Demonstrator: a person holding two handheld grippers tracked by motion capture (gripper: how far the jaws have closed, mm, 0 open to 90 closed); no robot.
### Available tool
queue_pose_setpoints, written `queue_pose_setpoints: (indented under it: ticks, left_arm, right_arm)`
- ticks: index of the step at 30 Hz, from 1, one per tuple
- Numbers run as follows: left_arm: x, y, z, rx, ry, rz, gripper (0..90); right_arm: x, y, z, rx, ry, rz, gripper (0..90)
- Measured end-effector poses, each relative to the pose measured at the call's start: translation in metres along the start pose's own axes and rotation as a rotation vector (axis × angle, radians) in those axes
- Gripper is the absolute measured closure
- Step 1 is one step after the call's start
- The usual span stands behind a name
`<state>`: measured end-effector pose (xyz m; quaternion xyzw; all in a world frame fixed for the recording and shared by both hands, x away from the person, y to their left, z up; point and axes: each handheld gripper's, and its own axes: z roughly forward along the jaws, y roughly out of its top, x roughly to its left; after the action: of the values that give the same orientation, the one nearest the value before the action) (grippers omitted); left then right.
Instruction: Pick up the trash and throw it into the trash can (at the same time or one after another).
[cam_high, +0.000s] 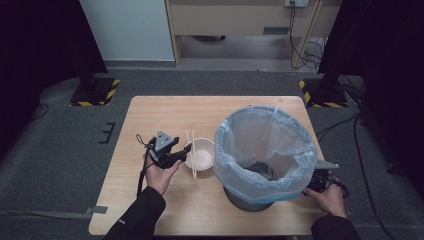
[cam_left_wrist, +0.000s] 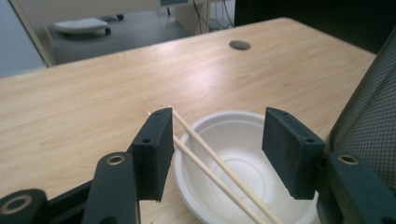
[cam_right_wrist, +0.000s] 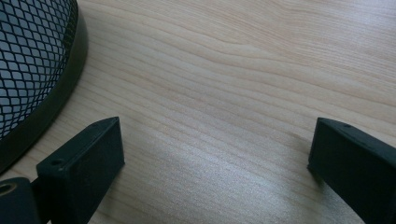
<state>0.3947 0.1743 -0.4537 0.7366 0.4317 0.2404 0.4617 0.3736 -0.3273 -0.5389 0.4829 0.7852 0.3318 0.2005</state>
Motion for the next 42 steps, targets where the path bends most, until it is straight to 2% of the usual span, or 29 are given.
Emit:
queue_pose_setpoints:
  ticks: [7,17,28,42]
  left_arm:
    - [0.000,-0.011,0.015,0.058,0.000,-0.003,43.8]
    - [0.001,-0.022,0.030,0.120,-0.007,-0.009,49.6]
    - [0.000,-0.026,0.037,0.154,-0.012,0.005,55.9]
    - [0.002,-0.027,0.040,0.166,-0.017,0.006,61.8]
  right_arm:
    - [0.000,0.000,0.000,0.000,-0.001,0.001,3.5]
    - [0.000,0.000,0.000,0.000,-0.001,0.000,3.5]
    - [0.000,0.000,0.000,0.000,-0.001,0.000,3.5]
    - [0.000,0.000,0.000,0.000,0.000,0.001,3.5]
